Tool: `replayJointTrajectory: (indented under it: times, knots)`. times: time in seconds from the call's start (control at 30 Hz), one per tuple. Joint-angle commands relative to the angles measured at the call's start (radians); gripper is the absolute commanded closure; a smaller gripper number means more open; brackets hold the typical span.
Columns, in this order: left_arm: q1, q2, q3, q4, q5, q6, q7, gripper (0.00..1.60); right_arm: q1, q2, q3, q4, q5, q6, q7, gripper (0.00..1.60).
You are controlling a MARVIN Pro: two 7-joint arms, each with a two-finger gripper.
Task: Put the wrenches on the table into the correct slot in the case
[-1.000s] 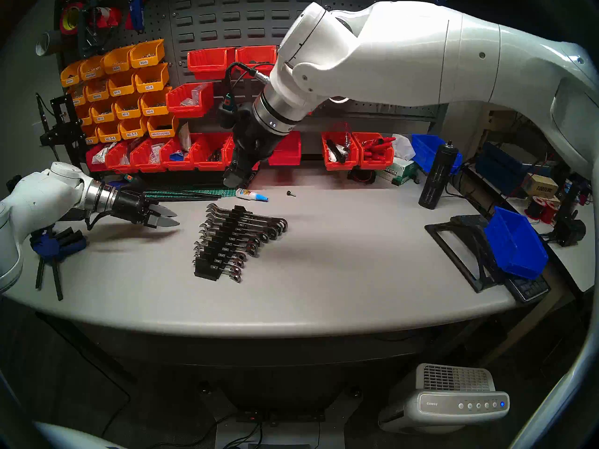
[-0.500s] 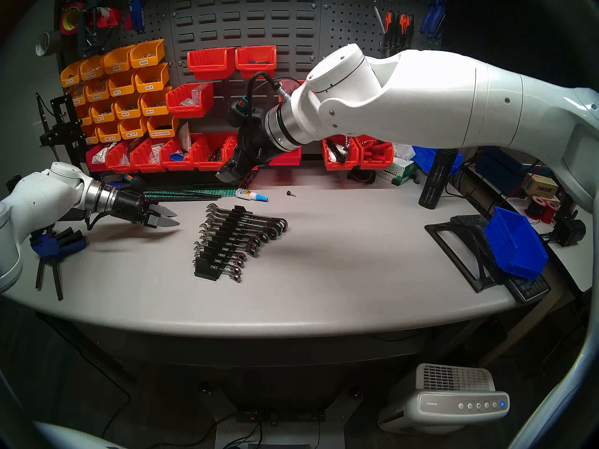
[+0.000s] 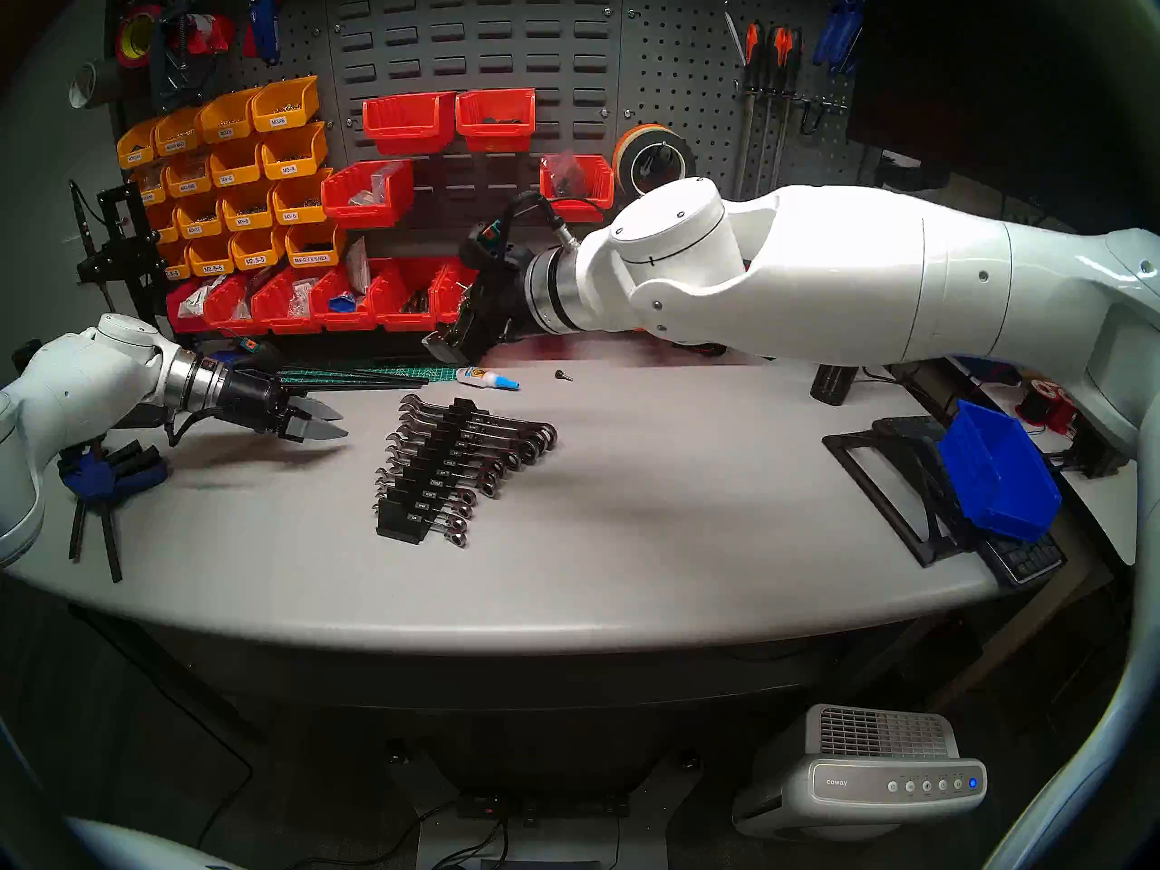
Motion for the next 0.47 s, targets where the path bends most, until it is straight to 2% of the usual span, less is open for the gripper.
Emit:
replayJointTrajectory:
  times: [0.0, 0.43]
  knots:
    - [-0.028, -0.002, -0.01, 0.002, -0.002, -0.001, -0.002, 0.0, 0.018, 0.016, 0.032, -0.004, -0.003, -0.032, -0.041, 0.0]
    - [-0.028, -0.002, -0.01, 0.002, -0.002, -0.001, -0.002, 0.0, 0.018, 0.017, 0.03, -0.009, -0.003, -0.036, -0.053, 0.0]
